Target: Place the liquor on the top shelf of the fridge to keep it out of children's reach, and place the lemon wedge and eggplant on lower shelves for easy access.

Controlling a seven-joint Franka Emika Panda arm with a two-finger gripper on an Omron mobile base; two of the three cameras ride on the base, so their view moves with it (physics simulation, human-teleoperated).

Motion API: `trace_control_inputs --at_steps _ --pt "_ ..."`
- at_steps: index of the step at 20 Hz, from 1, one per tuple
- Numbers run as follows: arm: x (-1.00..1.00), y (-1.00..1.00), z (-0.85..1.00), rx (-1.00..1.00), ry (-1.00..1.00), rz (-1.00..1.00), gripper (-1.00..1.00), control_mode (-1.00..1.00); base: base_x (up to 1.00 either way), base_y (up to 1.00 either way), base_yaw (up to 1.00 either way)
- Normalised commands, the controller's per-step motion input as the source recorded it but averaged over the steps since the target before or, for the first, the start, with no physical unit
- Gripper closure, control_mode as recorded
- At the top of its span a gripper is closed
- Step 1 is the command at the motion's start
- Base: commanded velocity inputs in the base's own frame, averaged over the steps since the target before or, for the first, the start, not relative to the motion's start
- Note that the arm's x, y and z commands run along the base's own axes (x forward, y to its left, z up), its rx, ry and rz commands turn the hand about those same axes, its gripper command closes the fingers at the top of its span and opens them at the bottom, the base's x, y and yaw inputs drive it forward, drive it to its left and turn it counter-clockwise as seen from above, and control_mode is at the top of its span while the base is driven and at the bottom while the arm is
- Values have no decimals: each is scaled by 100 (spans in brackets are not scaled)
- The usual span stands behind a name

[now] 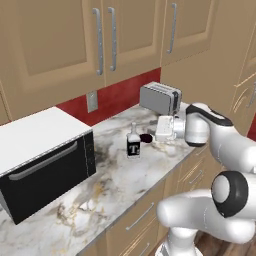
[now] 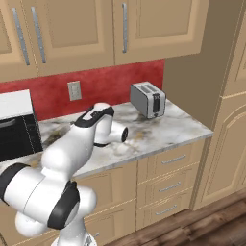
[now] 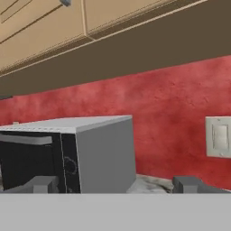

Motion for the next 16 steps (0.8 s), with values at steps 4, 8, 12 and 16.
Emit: trace_control_inputs --at_steps 4,8,12,16 --pt "17 0 -16 0 0 6 -100 -100 0 0 0" --pt "19 3 -22 0 0 5 -100 -100 0 0 0" --pt "15 20 -31 0 0 2 -100 -100 0 0 0" --pt "8 29 -30 0 0 0 -100 -100 0 0 0"
